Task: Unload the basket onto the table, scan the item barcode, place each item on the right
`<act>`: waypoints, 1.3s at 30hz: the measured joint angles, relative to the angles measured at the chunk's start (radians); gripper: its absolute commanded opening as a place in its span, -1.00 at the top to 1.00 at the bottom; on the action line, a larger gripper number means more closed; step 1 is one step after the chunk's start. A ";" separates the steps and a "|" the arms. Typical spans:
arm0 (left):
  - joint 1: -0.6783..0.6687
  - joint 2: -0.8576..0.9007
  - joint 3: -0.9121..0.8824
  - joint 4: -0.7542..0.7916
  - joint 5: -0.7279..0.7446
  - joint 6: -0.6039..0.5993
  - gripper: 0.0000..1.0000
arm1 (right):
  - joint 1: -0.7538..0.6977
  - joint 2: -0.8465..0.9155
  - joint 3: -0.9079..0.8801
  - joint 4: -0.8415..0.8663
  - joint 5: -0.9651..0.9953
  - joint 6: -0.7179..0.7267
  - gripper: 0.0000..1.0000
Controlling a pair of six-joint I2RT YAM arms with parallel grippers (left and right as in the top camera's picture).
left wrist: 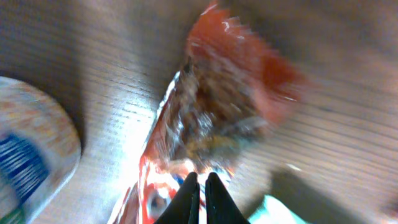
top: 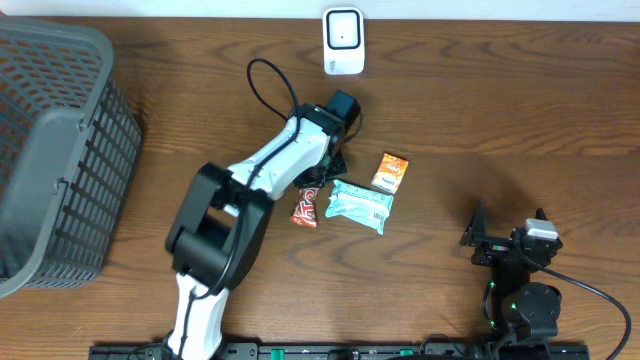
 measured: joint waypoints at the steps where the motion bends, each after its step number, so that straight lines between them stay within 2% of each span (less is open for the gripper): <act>1: 0.000 -0.042 -0.003 0.006 -0.003 0.000 0.86 | 0.000 0.000 0.000 0.000 0.000 0.000 -0.98; 6: 0.000 -0.255 -0.001 0.013 -0.019 0.000 0.86 | 0.000 0.000 0.000 0.000 0.000 0.000 -0.99; 10: 0.000 -0.327 0.009 -0.046 -0.026 0.000 0.86 | 0.000 0.000 0.000 0.000 0.000 0.000 -0.98; 13: 0.000 -0.311 -0.010 -0.059 -0.025 -0.004 0.85 | 0.000 0.000 0.000 0.000 0.000 0.000 -0.99; 18: 0.000 -0.274 -0.138 -0.023 -0.025 -0.034 0.86 | 0.000 0.000 0.000 0.000 0.000 0.000 -0.98; 28: 0.000 -0.258 -0.356 0.188 0.045 -0.080 0.86 | 0.000 0.000 0.000 0.000 0.000 0.000 -0.98; 39: -0.004 -0.218 -0.406 0.226 0.097 -0.113 0.86 | 0.000 0.000 0.000 0.000 0.000 0.000 -0.98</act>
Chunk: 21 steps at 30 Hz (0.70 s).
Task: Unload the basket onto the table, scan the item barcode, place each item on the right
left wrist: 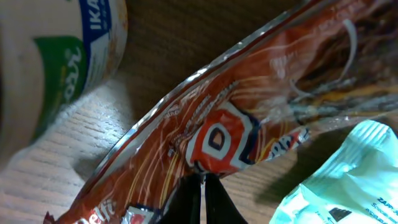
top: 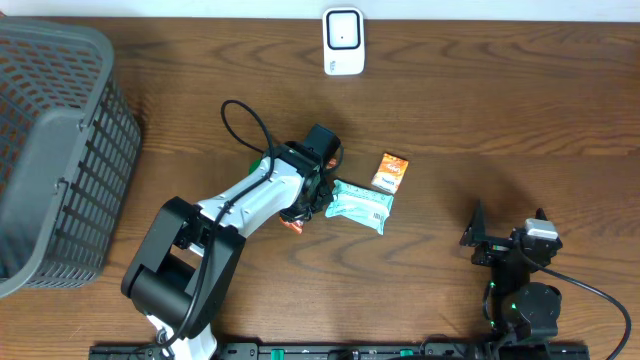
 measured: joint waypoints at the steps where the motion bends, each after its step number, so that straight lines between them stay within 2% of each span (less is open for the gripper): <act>1: 0.000 -0.002 0.001 -0.001 0.000 0.000 0.86 | 0.000 0.000 0.000 0.000 0.000 0.000 -0.98; 6: 0.000 -0.062 0.008 -0.011 0.010 0.016 0.86 | 0.000 0.000 0.000 0.000 0.000 0.000 -0.99; 14: 0.002 -0.329 0.077 0.051 -0.029 0.068 0.85 | 0.000 0.000 0.000 0.000 0.000 0.000 -0.98; 17: 0.006 -0.338 0.081 0.049 -0.043 0.077 0.85 | 0.000 0.000 0.000 0.000 0.000 0.000 -0.99; 21: 0.007 -0.262 0.075 0.043 -0.047 0.077 0.85 | 0.000 0.000 0.000 0.000 0.000 0.000 -0.98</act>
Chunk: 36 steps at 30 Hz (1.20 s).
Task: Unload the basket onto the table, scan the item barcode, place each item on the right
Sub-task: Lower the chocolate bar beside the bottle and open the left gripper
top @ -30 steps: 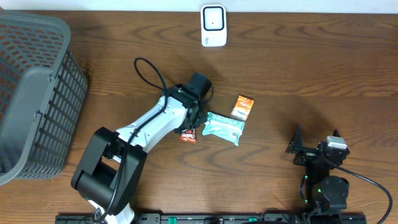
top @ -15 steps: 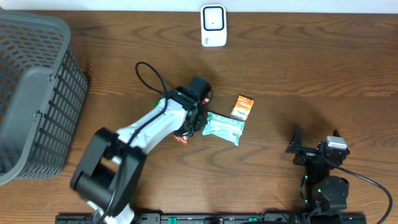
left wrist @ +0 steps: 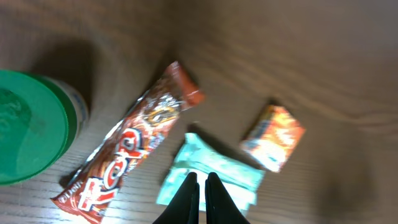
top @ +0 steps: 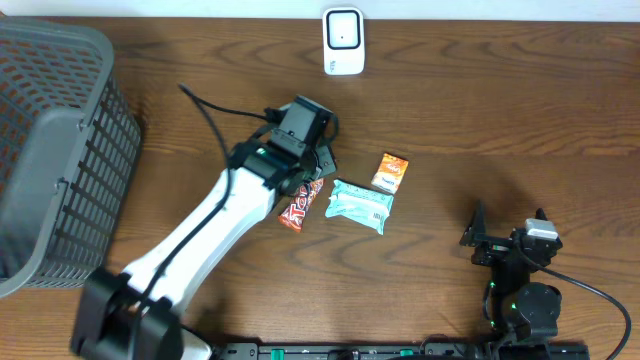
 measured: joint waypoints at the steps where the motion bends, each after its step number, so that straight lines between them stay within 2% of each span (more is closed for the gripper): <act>1: 0.000 0.027 -0.001 -0.004 0.000 0.000 0.85 | 0.000 0.000 0.000 0.000 0.000 0.000 -0.99; 12: 0.000 0.297 -0.005 -0.060 0.001 -0.043 0.85 | 0.000 0.000 0.000 0.000 0.000 0.000 -0.98; 20: 0.000 0.271 -0.005 -0.064 -0.012 -0.053 0.85 | 0.000 0.000 0.000 0.000 0.000 0.000 -0.99; 26: 0.000 0.105 0.020 -0.056 -0.021 -0.006 0.85 | 0.000 0.000 0.000 0.000 0.000 0.000 -0.99; 31: 0.000 -0.119 0.048 0.004 -0.033 0.088 0.49 | 0.000 0.000 0.000 0.000 0.000 0.000 -0.98; 34: 0.000 -0.256 0.050 0.048 -0.066 0.152 0.06 | 0.000 0.000 0.000 0.000 0.000 0.000 -0.98; 36: 0.000 -0.335 0.051 0.093 -0.111 0.196 -0.14 | 0.000 0.000 0.000 0.000 0.000 0.000 -0.98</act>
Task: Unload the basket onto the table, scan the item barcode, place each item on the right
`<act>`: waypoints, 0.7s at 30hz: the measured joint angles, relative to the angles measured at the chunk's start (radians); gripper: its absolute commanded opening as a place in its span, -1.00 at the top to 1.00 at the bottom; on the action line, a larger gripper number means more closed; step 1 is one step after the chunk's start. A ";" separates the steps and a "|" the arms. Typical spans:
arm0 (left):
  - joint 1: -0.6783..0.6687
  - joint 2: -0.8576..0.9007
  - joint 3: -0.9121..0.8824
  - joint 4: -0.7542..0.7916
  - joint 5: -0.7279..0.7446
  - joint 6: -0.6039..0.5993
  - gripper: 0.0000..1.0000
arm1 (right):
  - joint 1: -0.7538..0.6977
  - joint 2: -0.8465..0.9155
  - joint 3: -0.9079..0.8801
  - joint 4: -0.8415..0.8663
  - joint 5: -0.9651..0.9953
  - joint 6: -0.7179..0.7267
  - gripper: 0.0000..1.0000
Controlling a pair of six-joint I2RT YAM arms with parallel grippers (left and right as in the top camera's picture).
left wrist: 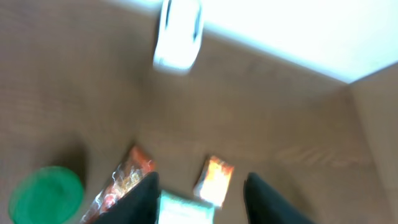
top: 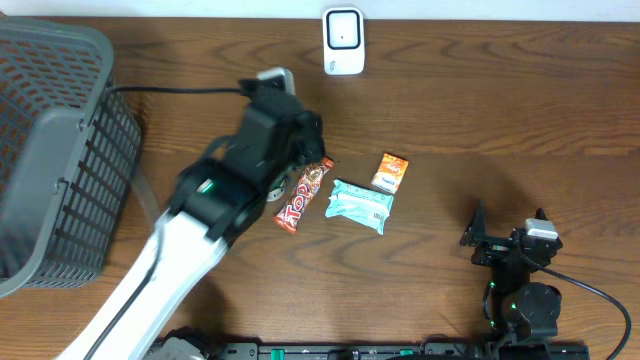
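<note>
A red candy bar lies on the table beside a teal packet and a small orange packet. The white scanner stands at the far edge. My left arm is raised over the spot left of the bar. The left wrist view is blurred. It shows my left gripper open and empty, high above the red bar, orange packet and teal packet, with the scanner ahead. My right gripper rests at the near right, away from the items.
A grey mesh basket fills the left side. A green-lidded tub stands left of the red bar; in the overhead view my arm hides it. The left arm's black cable runs over the table towards the basket.
My left gripper was shut a little above the items. It is now open and higher, tilted so the scanner shows. The three items have not moved.
At first my shut left gripper was pressed down at the red bar beside the teal packet. Then it was still shut, close on the bar's printed face. Later it was off the bar, which lay lengthwise and label up. Now the gripper is open and high.
</note>
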 measured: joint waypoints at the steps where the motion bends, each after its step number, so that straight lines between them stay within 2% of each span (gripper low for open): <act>1: 0.000 -0.035 0.001 0.028 -0.030 0.021 -0.23 | 0.000 0.000 0.000 0.000 0.000 0.000 -0.98; 3: 0.000 -0.099 0.003 0.093 -0.103 0.068 -0.31 | 0.000 0.000 0.000 0.000 0.000 0.000 -0.99; 7: 0.002 -0.171 0.006 0.270 -0.291 0.180 -0.33 | 0.000 0.000 0.000 0.000 0.000 0.000 -0.99; 12: 0.071 -0.182 0.014 0.478 -0.493 0.401 -0.35 | 0.000 0.000 0.000 0.000 0.000 0.000 -0.98; 14: 0.136 -0.169 0.034 0.491 -0.545 0.508 -0.45 | 0.000 0.000 0.000 0.000 0.000 0.000 -0.99; 18: 0.285 -0.137 0.094 0.451 -0.628 0.688 -0.46 | 0.000 0.000 0.000 0.000 0.000 0.000 -0.98; 21: 0.379 -0.138 0.106 0.426 -0.657 0.776 -0.46 | 0.000 0.000 0.000 0.000 0.000 0.000 -0.98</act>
